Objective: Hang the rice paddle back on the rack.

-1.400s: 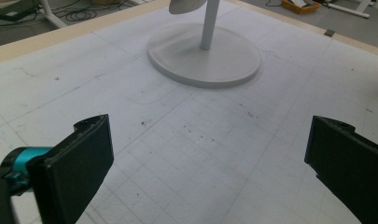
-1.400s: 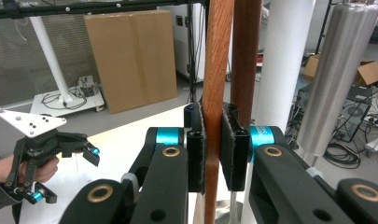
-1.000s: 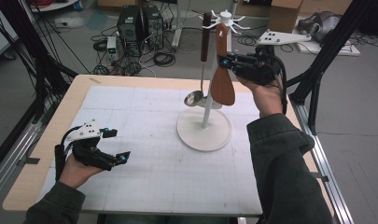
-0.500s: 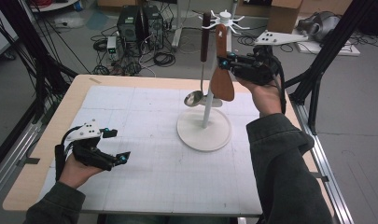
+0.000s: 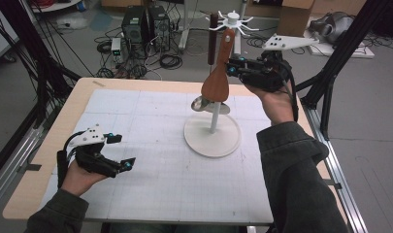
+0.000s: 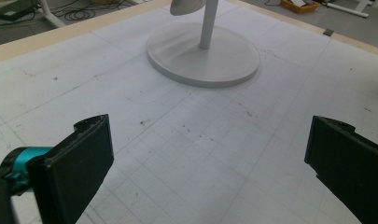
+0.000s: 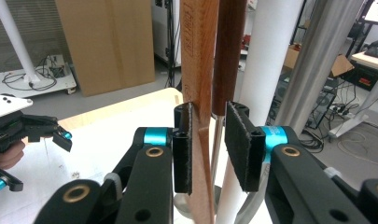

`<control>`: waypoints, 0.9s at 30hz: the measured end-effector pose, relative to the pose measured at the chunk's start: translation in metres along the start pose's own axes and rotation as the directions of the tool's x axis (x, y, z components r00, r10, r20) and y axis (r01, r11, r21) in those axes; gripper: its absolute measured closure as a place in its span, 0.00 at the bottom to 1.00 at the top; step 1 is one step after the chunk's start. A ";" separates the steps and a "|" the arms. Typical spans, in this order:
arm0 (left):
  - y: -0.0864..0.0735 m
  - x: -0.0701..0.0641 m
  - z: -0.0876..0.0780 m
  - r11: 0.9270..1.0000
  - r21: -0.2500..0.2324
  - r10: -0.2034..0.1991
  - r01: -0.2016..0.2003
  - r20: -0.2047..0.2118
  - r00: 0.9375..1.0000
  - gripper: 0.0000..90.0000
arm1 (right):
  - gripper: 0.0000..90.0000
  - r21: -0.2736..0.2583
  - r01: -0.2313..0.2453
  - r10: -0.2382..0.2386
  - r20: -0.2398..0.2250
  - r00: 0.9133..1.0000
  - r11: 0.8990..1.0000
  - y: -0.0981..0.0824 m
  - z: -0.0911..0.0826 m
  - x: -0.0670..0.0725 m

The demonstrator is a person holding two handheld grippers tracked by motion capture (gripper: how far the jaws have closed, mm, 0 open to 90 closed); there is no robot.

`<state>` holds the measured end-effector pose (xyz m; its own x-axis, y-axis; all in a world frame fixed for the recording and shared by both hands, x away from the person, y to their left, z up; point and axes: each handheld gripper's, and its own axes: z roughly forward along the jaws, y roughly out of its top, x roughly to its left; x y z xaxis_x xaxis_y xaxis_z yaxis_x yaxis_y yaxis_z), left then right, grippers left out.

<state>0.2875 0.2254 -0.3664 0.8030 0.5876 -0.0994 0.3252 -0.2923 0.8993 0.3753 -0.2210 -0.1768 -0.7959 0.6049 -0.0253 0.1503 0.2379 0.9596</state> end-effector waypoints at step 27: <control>-0.002 0.003 -0.001 1.000 0.009 -0.010 0.010 -0.021 1.000 0.02 | 0.42 0.037 -0.057 0.056 0.016 0.998 0.998 -0.053 -0.007 0.014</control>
<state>0.2890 0.2280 -0.3680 0.7893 0.6059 -0.0995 0.3380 -0.2935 0.8942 0.3523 -0.2310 -0.2258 -0.7768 0.6293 0.0240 0.2163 0.2309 0.9486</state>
